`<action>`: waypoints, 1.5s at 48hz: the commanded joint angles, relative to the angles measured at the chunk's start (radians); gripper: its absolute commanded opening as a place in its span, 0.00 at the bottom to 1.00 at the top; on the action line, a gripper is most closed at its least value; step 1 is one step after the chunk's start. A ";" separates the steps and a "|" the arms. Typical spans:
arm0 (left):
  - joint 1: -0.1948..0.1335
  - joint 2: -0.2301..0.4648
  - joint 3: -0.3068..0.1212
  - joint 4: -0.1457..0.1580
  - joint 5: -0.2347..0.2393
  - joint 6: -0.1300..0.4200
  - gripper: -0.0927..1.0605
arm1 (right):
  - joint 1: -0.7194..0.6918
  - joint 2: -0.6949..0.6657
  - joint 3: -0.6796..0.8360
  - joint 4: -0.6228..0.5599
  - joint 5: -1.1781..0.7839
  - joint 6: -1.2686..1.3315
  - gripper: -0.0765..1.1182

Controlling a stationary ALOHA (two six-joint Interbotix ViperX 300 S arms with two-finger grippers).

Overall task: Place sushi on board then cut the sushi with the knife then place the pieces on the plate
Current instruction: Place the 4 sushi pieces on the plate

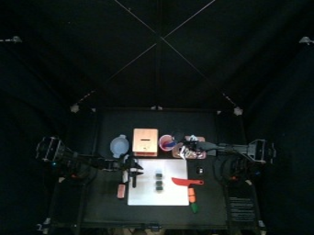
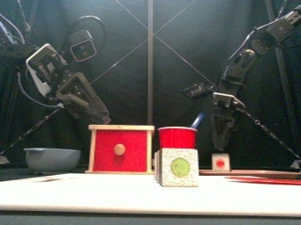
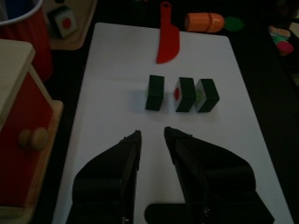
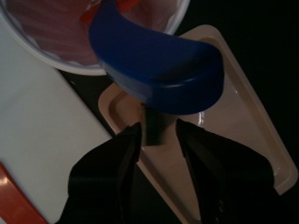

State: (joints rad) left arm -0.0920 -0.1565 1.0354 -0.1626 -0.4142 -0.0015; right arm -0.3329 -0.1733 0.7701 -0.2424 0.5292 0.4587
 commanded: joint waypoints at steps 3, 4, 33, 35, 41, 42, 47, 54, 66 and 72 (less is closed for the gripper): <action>0.002 -0.008 -0.008 -0.002 -0.005 0.000 0.69 | -0.006 -0.025 -0.012 -0.002 -0.005 0.002 0.74; 0.002 -0.008 -0.008 -0.002 -0.005 0.000 0.69 | -0.006 -0.025 -0.012 -0.002 -0.005 0.002 0.74; 0.002 -0.008 -0.015 -0.002 -0.005 0.000 0.69 | 0.262 -0.086 -0.091 0.098 0.044 0.008 0.75; 0.002 -0.008 -0.015 0.000 -0.005 0.000 0.69 | 0.291 -0.077 -0.101 0.097 0.032 0.009 0.75; 0.003 -0.008 -0.015 -0.002 -0.005 0.000 0.69 | 0.353 -0.032 -0.130 0.095 -0.035 0.008 0.75; 0.003 -0.008 -0.015 -0.002 -0.005 0.000 0.69 | 0.359 -0.023 -0.135 0.095 -0.048 0.006 0.75; 0.003 -0.008 -0.017 0.000 -0.005 0.000 0.69 | 0.377 0.034 -0.164 0.094 -0.097 0.006 0.75; 0.003 -0.008 -0.015 0.000 -0.005 0.000 0.69 | 0.387 0.130 -0.227 0.084 -0.114 -0.006 0.75; 0.003 -0.008 -0.011 0.000 -0.005 0.002 0.69 | 0.399 0.222 -0.299 0.063 -0.115 -0.005 0.75; 0.003 -0.008 -0.009 0.000 -0.005 0.002 0.69 | 0.405 0.253 -0.322 0.066 -0.118 -0.003 0.75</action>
State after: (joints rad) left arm -0.0905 -0.1565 1.0370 -0.1626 -0.4142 -0.0015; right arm 0.0675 0.0874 0.4817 -0.1779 0.4188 0.4541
